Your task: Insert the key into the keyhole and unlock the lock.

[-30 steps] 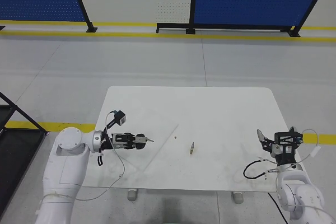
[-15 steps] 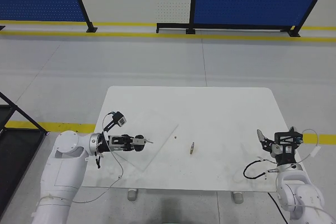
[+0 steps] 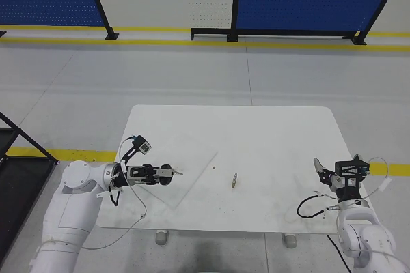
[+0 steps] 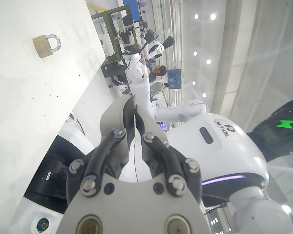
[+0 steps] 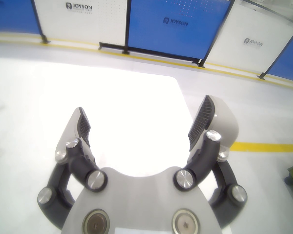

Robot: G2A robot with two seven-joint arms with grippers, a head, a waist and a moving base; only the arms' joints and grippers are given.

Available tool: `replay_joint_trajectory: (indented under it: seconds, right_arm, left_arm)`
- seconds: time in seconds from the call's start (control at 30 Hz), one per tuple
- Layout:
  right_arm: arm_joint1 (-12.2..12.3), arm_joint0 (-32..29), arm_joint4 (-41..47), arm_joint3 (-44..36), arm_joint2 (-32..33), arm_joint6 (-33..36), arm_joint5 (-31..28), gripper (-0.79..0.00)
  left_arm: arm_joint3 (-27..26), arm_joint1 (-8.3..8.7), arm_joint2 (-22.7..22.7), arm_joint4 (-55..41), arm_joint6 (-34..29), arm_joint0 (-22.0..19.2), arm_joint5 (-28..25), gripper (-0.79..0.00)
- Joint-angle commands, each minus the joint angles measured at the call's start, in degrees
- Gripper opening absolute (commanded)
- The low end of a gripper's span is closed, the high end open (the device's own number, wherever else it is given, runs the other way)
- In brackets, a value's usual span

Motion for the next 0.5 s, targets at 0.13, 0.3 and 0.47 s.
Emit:
replay_joint_trajectory:
  seconds: [0.13, 0.3, 0.47]
  right_arm:
    - [0.0, 0.0, 0.0, 0.0, 0.0, 0.0, 0.0, 0.000]
    - [0.0, 0.0, 0.0, 0.0, 0.0, 0.0, 0.0, 0.000]
    - [0.0, 0.0, 0.0, 0.0, 0.0, 0.0, 0.0, 0.000]
  left_arm:
    - [-0.1, 0.59, 0.5, -1.0, 0.0, 0.0, -0.6, -0.785]
    - [-0.1, 0.59, 0.5, -1.0, 0.0, 0.0, -0.6, -0.785]
    - [-0.1, 0.59, 0.5, -1.0, 0.0, 0.0, -0.6, -0.785]
